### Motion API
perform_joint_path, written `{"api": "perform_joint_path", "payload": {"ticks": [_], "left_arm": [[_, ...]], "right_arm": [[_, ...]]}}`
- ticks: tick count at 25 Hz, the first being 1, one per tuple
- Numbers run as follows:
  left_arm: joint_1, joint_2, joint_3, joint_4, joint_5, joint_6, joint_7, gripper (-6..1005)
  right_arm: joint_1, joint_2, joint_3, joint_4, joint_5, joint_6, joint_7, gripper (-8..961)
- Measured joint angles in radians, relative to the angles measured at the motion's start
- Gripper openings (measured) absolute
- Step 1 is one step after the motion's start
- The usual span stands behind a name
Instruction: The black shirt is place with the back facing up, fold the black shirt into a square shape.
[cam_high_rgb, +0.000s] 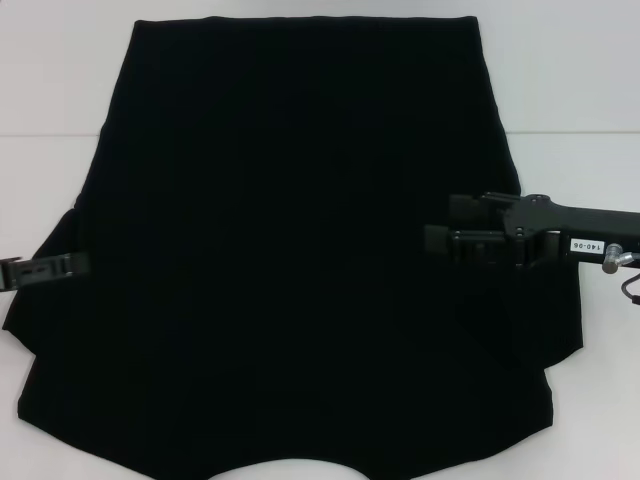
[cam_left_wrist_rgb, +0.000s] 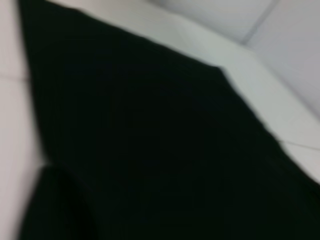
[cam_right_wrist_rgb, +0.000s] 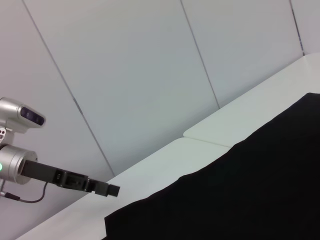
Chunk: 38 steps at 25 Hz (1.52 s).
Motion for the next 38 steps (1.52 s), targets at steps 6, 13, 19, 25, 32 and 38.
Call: {"api": "perform_joint_path", "payload": {"ticks": [6,13,19,25,32,38], "left_arm": [[-0.004,0.002,-0.003,0.043,0.117,-0.066,-0.128,941],[-0.010,0.002,0.007,0.039,0.177,-0.097,-0.183,941],[-0.017,0.002,0.015,0.032,0.225,-0.115,-0.213,940],[-0.022,0.002,0.026,0.001,0.234,-0.139,-0.218,922],[-0.027,0.004,0.036,-0.018,0.259,-0.148,-0.219,903],[-0.029,0.003,0.063,-0.019,0.259,-0.156,-0.221,901]], "right_arm": [[0.000,0.002,0.002,0.002,0.001,0.004,0.000,909],[0.000,-0.003,0.013,0.000,0.002,0.003,0.002,908],[0.001,-0.005,0.015,-0.002,0.002,0.003,0.003,908],[0.002,-0.008,0.015,-0.004,0.001,0.004,0.003,908],[0.002,-0.008,0.015,-0.002,0.001,0.004,0.004,907],[0.002,-0.008,0.022,-0.003,0.001,0.004,0.004,907]]}}
